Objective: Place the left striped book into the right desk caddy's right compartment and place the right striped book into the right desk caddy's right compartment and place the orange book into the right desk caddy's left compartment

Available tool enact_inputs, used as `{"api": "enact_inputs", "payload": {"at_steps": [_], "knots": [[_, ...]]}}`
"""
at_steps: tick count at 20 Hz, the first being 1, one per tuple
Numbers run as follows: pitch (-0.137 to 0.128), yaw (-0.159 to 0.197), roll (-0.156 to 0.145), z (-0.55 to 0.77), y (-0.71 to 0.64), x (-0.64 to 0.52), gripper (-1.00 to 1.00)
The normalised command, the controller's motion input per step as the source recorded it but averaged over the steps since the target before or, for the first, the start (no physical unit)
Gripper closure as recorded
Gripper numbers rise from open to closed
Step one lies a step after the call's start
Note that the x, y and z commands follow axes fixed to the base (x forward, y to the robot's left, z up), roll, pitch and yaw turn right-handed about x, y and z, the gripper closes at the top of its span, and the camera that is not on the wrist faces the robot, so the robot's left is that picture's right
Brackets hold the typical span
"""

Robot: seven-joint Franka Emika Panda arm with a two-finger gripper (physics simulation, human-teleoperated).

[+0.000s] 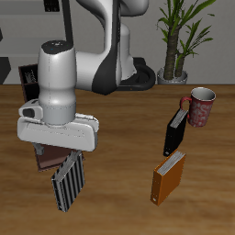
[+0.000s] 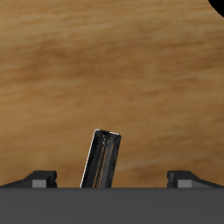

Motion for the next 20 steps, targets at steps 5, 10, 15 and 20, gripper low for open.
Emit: {"api": "enact_inputs", "payload": {"at_steps": [5, 10, 15, 20], "knots": [[0.016, -0.018, 0.014, -0.17, 0.11, 0.05, -1.0], [0.005, -0.021, 0.012, -0.05, 0.17, 0.03, -1.0], [0.036, -0.022, 0.004, -0.28, 0.05, 0.13, -1.0], [0.038, -0.017, 0.01, -0.24, 0.0, 0.08, -1.0]]}}
